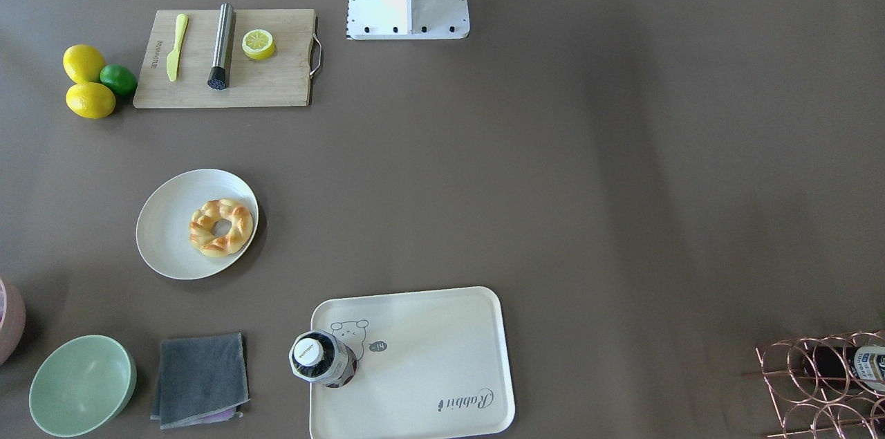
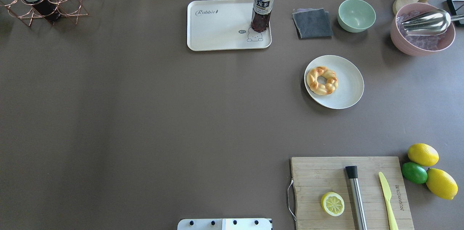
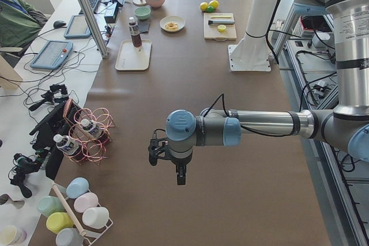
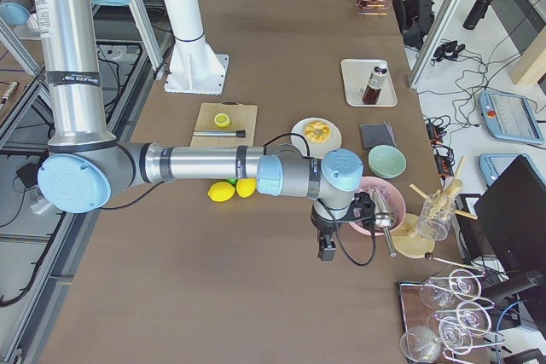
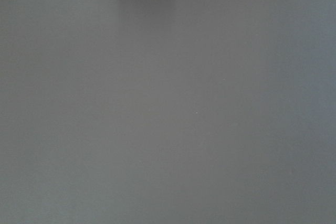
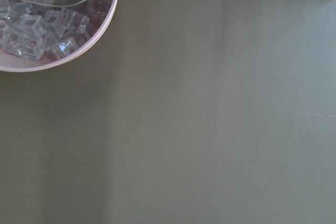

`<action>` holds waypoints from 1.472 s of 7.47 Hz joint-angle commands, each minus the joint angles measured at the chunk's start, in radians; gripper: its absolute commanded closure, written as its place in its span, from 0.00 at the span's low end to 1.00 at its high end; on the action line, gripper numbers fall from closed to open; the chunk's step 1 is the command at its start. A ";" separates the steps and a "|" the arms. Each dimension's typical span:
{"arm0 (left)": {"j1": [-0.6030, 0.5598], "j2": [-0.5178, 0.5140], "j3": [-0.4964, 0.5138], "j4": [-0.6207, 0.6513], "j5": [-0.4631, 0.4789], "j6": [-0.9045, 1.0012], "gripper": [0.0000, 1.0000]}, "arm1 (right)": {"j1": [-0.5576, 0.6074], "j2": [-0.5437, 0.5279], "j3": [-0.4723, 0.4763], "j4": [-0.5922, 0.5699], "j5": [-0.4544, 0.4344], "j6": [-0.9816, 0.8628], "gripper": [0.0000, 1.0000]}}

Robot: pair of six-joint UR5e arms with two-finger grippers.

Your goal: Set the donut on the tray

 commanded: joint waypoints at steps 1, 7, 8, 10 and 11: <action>0.000 0.004 -0.004 -0.021 -0.041 0.010 0.01 | 0.000 -0.004 0.002 -0.002 0.001 0.001 0.00; -0.009 -0.100 0.021 -0.085 -0.029 0.006 0.01 | -0.002 -0.025 0.046 0.096 0.124 0.001 0.00; -0.009 -0.106 0.015 -0.090 -0.029 0.010 0.01 | -0.018 -0.022 0.045 0.135 0.115 0.020 0.00; -0.009 -0.117 -0.017 -0.158 -0.056 0.000 0.01 | -0.174 -0.030 0.101 0.283 0.057 0.323 0.00; -0.009 -0.125 -0.001 -0.204 -0.105 0.007 0.01 | -0.286 -0.029 0.097 0.417 0.008 0.530 0.00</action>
